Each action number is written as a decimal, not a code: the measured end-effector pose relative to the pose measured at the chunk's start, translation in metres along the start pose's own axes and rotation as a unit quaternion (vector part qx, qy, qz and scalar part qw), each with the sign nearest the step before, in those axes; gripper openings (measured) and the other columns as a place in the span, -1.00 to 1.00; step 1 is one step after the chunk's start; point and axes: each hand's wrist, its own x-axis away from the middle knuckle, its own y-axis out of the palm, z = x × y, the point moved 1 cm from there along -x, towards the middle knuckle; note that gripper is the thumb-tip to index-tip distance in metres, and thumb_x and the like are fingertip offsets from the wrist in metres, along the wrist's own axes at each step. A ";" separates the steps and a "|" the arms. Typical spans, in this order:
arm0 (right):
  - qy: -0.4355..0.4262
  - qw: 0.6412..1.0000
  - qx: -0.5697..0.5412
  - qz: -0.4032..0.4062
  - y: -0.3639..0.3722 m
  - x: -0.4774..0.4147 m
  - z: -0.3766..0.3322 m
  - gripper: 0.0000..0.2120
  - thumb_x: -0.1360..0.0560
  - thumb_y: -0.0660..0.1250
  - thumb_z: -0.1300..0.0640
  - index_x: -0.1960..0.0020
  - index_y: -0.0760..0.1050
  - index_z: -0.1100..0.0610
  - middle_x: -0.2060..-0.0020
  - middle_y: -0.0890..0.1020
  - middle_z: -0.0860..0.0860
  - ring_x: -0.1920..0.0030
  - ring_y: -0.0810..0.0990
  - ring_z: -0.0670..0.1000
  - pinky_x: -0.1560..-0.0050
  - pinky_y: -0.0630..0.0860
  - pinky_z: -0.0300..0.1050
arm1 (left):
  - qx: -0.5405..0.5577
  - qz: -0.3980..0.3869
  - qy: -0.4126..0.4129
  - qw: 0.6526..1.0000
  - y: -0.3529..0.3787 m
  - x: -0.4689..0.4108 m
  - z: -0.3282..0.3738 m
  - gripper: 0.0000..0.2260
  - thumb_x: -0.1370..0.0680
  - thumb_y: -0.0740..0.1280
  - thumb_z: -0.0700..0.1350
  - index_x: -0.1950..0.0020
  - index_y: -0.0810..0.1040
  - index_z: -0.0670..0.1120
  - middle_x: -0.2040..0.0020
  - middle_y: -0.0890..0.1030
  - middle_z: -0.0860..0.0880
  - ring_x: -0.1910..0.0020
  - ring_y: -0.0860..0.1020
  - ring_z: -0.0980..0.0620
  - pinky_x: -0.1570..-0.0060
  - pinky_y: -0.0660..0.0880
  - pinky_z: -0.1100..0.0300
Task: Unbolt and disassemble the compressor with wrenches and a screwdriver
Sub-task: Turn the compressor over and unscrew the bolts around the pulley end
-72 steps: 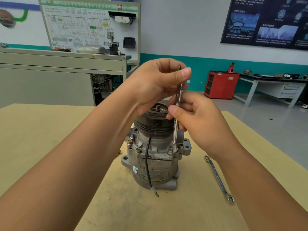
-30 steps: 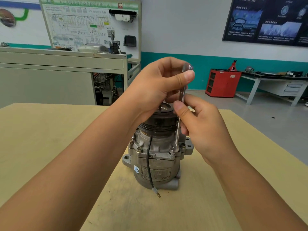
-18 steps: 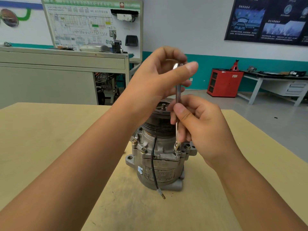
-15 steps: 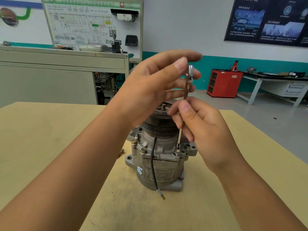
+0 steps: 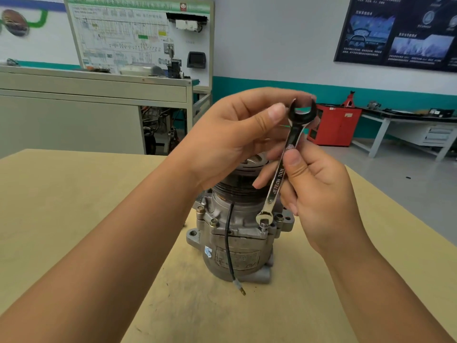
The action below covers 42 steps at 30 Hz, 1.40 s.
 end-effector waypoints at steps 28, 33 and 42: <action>0.055 0.998 0.010 0.033 -0.009 -0.003 0.008 -0.88 -0.40 0.32 -0.04 0.15 0.51 0.01 0.40 0.59 0.00 0.61 0.34 -0.11 0.55 0.34 -0.24 | -0.033 0.047 -0.063 0.996 0.005 -0.014 -0.005 -0.80 -0.44 0.31 -0.12 -0.05 0.58 -0.06 0.26 0.63 0.05 0.24 0.61 0.11 0.22 0.52 0.30; 0.017 0.992 0.096 0.087 -0.010 0.002 0.007 -0.91 -0.47 0.36 0.10 0.22 0.55 0.02 0.56 0.52 0.08 0.60 0.43 -0.08 0.54 0.42 -0.26 | -0.040 0.050 -0.071 0.995 0.009 -0.016 -0.005 -0.80 -0.40 0.32 -0.10 -0.01 0.60 -0.04 0.30 0.62 0.05 0.28 0.60 0.10 0.21 0.52 0.29; -0.032 0.968 0.241 0.068 0.000 -0.001 0.006 -0.78 -0.59 0.22 0.09 0.09 0.59 0.15 0.54 0.44 -0.11 0.51 0.44 -0.14 0.43 0.44 -0.19 | -0.035 0.123 -0.036 0.991 0.003 -0.015 0.000 -0.78 -0.32 0.44 -0.19 0.26 0.38 -0.09 0.41 0.53 0.11 0.43 0.51 0.17 0.33 0.50 0.31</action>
